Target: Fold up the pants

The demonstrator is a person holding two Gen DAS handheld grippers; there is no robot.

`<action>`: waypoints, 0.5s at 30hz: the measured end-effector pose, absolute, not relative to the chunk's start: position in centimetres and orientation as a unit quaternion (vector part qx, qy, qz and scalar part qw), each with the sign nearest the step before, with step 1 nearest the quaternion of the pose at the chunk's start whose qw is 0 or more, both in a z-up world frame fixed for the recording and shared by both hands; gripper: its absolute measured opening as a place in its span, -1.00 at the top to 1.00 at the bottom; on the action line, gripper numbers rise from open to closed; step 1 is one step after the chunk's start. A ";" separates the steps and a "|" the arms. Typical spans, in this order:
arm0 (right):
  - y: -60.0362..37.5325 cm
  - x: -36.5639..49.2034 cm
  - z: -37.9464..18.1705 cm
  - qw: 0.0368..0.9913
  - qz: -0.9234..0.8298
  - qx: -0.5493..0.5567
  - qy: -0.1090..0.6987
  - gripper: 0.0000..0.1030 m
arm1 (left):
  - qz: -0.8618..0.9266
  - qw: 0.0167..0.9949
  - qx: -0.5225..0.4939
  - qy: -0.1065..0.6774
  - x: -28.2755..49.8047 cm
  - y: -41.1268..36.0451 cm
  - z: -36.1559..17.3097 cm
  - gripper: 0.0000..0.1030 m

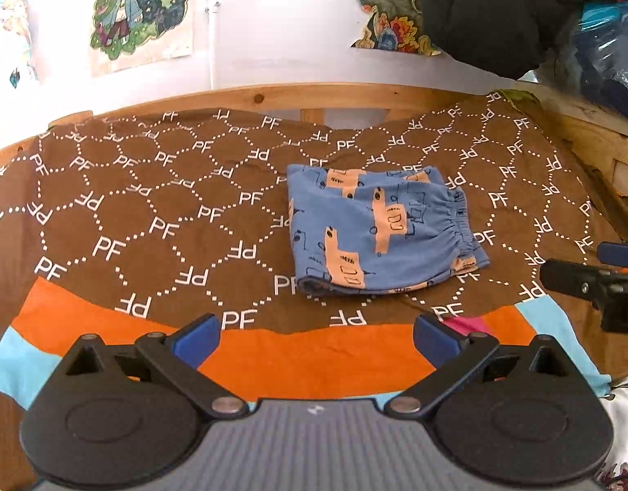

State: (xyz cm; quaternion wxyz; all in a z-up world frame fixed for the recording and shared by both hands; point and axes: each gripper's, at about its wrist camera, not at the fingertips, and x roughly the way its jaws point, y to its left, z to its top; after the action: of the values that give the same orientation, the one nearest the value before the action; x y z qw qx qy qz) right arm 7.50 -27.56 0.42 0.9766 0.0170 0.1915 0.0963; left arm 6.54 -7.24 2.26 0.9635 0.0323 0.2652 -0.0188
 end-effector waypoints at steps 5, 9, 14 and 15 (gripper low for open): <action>-27.7 7.8 0.1 0.975 0.098 0.026 0.198 -0.99 | -0.013 0.961 0.025 0.276 6.9 -6.9 1.9 -0.99; -27.8 7.9 0.0 0.975 0.096 0.026 0.200 -0.99 | -0.010 0.960 0.025 0.279 6.9 -6.7 1.8 -0.99; -27.9 7.9 0.0 0.975 0.092 0.027 0.199 -0.99 | -0.009 0.960 0.026 0.279 6.9 -6.6 1.8 -0.99; -28.0 7.9 0.0 0.975 0.092 0.027 0.199 -0.99 | -0.009 0.960 0.027 0.279 6.8 -6.6 1.8 -0.99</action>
State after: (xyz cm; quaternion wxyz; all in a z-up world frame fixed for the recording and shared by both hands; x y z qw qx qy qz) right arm 7.87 -27.96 -0.01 0.9753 0.0273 0.1988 0.0923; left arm 6.85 -6.62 1.83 0.9599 0.0267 0.2789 -0.0094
